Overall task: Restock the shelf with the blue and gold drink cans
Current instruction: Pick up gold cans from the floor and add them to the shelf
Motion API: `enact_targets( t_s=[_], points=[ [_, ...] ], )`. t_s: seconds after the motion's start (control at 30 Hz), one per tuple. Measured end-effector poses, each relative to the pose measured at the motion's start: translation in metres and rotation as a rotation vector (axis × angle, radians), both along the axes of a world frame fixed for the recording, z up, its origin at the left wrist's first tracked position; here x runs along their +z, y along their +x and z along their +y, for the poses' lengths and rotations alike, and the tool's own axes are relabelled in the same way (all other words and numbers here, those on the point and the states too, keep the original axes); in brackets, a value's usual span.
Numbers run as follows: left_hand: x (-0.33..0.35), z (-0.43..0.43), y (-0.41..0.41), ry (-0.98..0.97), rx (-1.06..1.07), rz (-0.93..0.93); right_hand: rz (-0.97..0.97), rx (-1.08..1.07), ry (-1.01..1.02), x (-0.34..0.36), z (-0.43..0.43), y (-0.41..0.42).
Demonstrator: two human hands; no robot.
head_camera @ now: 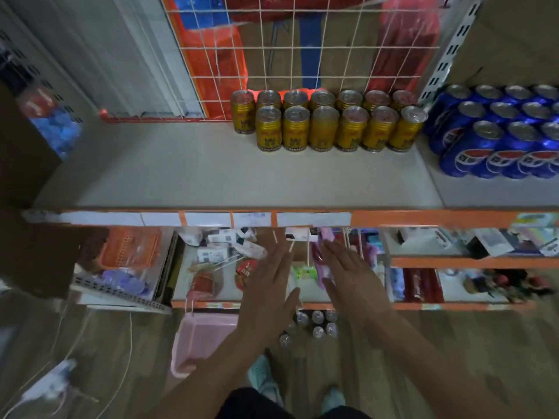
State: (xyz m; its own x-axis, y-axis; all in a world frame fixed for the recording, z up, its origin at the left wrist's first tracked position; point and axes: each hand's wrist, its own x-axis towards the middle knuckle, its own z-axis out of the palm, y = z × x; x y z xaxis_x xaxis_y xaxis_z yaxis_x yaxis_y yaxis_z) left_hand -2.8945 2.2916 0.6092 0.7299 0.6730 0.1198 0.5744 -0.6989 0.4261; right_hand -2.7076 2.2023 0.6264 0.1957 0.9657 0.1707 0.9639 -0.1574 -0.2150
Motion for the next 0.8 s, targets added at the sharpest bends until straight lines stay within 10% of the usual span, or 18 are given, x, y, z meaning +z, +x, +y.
enact_targets(
  t_s=[0.8],
  points=[
    [-0.270, -0.139, 0.003, -0.319, 0.055, 0.382, 0.251, 0.057, -0.498, -0.285, -0.141, 0.014]
  ],
)
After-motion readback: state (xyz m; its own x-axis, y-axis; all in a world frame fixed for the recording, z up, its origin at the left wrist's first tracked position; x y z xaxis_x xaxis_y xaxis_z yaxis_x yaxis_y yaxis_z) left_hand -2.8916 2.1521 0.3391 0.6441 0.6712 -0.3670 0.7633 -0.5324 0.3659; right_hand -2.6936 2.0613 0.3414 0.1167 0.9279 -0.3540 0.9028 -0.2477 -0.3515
